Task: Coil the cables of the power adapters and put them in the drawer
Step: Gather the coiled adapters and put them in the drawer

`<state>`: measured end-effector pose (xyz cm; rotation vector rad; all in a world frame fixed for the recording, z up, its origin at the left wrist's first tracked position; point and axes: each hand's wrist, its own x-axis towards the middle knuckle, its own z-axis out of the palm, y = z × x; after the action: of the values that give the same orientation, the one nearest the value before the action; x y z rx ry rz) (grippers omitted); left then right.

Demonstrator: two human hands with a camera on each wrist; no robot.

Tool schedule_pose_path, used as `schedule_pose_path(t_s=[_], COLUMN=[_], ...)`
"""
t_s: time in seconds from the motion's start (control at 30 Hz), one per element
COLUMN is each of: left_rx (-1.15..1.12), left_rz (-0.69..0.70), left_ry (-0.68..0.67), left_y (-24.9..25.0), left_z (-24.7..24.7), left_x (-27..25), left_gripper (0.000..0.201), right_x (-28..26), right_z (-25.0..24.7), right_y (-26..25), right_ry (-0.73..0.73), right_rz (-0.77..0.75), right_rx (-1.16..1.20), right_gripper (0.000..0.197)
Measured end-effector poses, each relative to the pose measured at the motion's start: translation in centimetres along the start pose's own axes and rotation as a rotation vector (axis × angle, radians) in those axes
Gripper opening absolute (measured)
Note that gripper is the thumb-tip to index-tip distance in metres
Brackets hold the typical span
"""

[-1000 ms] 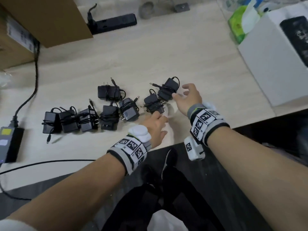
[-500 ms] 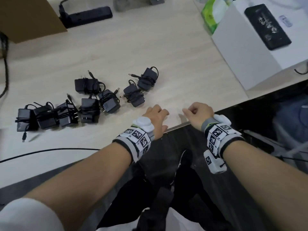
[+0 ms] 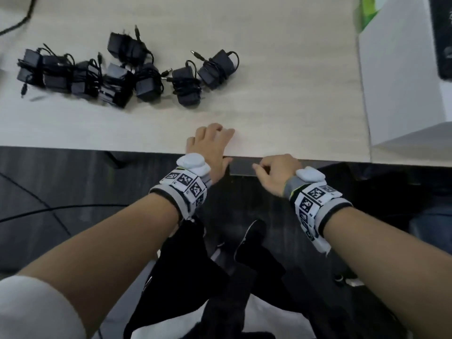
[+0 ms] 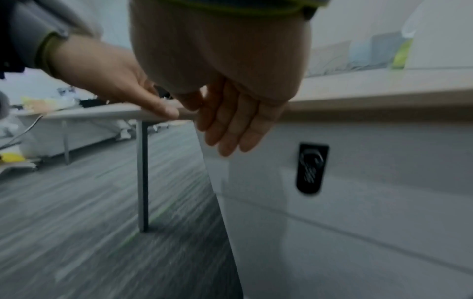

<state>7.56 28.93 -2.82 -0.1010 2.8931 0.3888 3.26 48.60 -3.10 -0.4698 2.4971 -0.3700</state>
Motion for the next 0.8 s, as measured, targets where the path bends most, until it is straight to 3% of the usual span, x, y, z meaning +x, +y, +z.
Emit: schedule_pose_path(t_s=[0.07, 0.2, 0.33, 0.5, 0.7, 0.8], left_rx=[-0.047, -0.222, -0.389, -0.411, -0.407, -0.385], left_rz=[-0.04, 0.023, 0.075, 0.042, 0.006, 0.021], left_ry=[0.031, 0.194, 0.075, -0.024, -0.069, -0.026], left_y=[0.9, 2.0, 3.4, 3.5, 3.6, 4.2], left_z=[0.8, 2.2, 4.2, 6.1, 7.3, 7.3], left_x=[-0.9, -2.1, -3.1, -3.8, -4.0, -3.6], left_gripper=[0.061, 0.04, 0.025, 0.025, 0.035, 0.045], right_x=[-0.6, -0.1, 1.1, 2.3, 2.3, 1.3], right_z=[1.1, 1.6, 2.5, 2.6, 3.3, 2.8], right_y=[1.7, 4.4, 3.9, 4.7, 5.7, 6.0], right_ry=[0.001, 0.035, 0.016, 0.073, 0.183, 0.187], right_rz=[0.016, 0.356, 0.476, 0.722, 0.672, 0.622], right_rx=[-0.057, 0.068, 0.22, 0.464, 0.486, 0.459], right_gripper=[0.037, 0.046, 0.037, 0.035, 0.04, 0.045])
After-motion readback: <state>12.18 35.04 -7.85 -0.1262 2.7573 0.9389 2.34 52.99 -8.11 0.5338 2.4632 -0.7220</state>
